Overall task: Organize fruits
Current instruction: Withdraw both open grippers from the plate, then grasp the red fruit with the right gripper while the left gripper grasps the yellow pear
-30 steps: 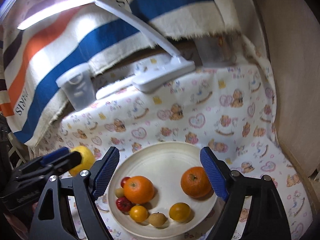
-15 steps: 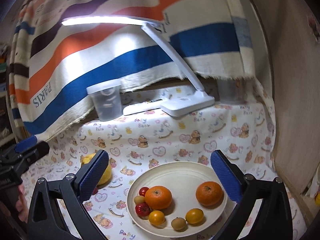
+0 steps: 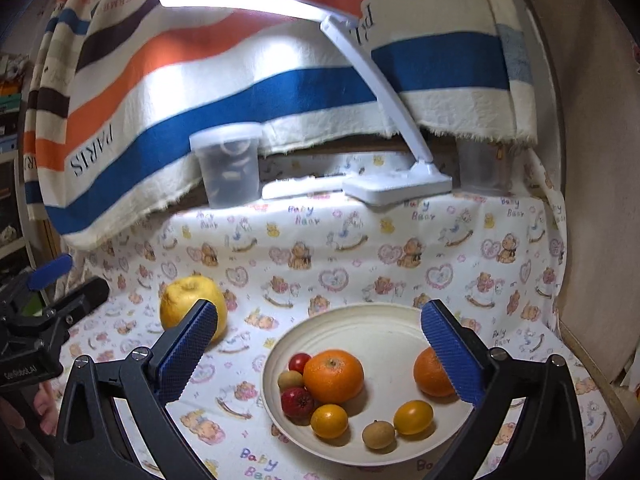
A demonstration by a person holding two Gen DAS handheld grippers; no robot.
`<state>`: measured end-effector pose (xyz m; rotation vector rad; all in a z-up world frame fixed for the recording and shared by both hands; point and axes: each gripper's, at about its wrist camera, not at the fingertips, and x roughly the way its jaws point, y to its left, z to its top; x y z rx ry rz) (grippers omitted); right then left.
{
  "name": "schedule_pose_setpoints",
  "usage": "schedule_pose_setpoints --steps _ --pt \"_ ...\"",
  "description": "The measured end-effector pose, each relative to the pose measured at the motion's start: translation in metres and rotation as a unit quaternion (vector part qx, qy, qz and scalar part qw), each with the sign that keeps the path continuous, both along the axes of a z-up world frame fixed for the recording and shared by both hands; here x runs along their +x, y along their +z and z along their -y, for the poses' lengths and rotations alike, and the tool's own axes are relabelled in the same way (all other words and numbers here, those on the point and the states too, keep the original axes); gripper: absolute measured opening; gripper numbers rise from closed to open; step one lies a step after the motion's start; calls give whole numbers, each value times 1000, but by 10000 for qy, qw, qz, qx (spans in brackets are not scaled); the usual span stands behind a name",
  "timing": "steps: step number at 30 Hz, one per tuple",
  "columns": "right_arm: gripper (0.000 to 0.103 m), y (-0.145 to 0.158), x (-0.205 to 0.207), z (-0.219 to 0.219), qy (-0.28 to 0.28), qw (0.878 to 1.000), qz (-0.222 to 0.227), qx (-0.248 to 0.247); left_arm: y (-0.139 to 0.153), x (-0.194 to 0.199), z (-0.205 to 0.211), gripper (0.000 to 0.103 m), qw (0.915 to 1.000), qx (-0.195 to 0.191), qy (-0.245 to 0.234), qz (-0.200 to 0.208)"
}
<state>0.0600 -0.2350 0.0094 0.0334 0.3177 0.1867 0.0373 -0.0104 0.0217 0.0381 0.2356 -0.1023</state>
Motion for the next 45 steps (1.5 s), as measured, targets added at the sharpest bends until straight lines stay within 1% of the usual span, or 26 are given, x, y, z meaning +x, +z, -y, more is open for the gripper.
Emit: schedule_pose_setpoints --steps 4,12,14,18,28,32,34,36,38,41,43,45 --pt "102 -5 3 -1 -32 10000 -63 -59 -4 4 -6 102 9997 -202 9 -161" --pt "102 -7 5 -4 -17 9998 -119 -184 -12 16 -10 102 9983 -167 -10 -554" --pt "102 -7 5 -5 -26 9997 -138 -200 -14 22 -11 102 9964 -172 -117 -824" --pt "102 -7 6 -5 -6 9997 -118 -200 -18 29 -15 102 9945 -163 -85 -1031" --pt "102 -8 3 -12 -29 9991 -62 -415 -24 41 -27 102 9920 -108 120 -1250" --pt "102 -8 3 -17 -12 9986 -40 -522 -20 44 -35 102 9909 -147 197 -1321" --pt "102 -7 2 -20 96 9983 -11 -577 -17 47 -43 102 9894 -215 307 -1400" --pt "102 -7 -1 -25 269 9973 47 -683 -18 54 -51 102 9859 -280 408 -1601" --pt "102 -7 -5 -33 379 9955 114 -856 -23 61 -66 102 9816 -543 452 -1773" --pt "102 -8 -3 -45 376 9934 124 -1077 -28 69 -88 102 9736 -945 531 -2008" --pt "102 -7 2 -53 418 9934 -53 -1064 -28 70 -97 102 9699 -1170 558 -2062" --pt "102 -4 9 -59 609 9941 -320 -841 -27 70 -101 102 9673 -1292 559 -2110"
